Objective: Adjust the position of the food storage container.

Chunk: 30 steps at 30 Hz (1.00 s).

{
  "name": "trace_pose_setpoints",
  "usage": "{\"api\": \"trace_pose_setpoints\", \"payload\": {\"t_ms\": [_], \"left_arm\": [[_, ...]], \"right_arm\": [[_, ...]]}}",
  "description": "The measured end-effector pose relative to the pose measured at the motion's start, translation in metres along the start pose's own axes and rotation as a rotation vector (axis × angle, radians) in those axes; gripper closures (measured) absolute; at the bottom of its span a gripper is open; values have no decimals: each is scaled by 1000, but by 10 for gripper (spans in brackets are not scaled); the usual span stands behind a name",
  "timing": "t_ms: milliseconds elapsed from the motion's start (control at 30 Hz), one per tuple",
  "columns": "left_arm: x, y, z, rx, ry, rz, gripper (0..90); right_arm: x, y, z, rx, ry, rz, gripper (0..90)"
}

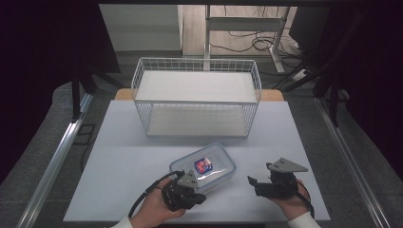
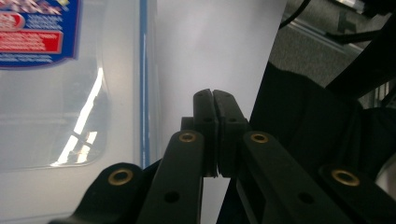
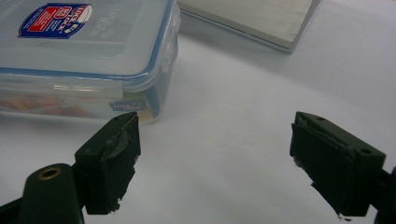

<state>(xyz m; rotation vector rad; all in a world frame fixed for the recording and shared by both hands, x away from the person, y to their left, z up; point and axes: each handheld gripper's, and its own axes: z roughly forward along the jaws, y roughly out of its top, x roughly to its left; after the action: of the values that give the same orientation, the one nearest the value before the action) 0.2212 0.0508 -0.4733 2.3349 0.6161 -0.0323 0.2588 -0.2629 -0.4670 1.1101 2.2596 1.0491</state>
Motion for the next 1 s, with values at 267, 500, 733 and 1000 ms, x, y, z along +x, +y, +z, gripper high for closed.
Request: {"api": "trace_pose_setpoints", "payload": {"t_ms": [267, 500, 733, 1000], "left_arm": [[-4, -2, 16, 36, 4, 3, 900], [5, -6, 16, 40, 49, -24, 900], [8, -8, 17, 42, 37, -26, 900], [17, -15, 9, 36, 56, -55, 900]], "right_arm": [[-1, -1, 1, 5, -1, 3, 165], [-2, -1, 1, 6, -3, 1, 165], [-2, -1, 0, 2, -11, 0, 165], [-3, -2, 0, 5, -12, 1, 166]]}}
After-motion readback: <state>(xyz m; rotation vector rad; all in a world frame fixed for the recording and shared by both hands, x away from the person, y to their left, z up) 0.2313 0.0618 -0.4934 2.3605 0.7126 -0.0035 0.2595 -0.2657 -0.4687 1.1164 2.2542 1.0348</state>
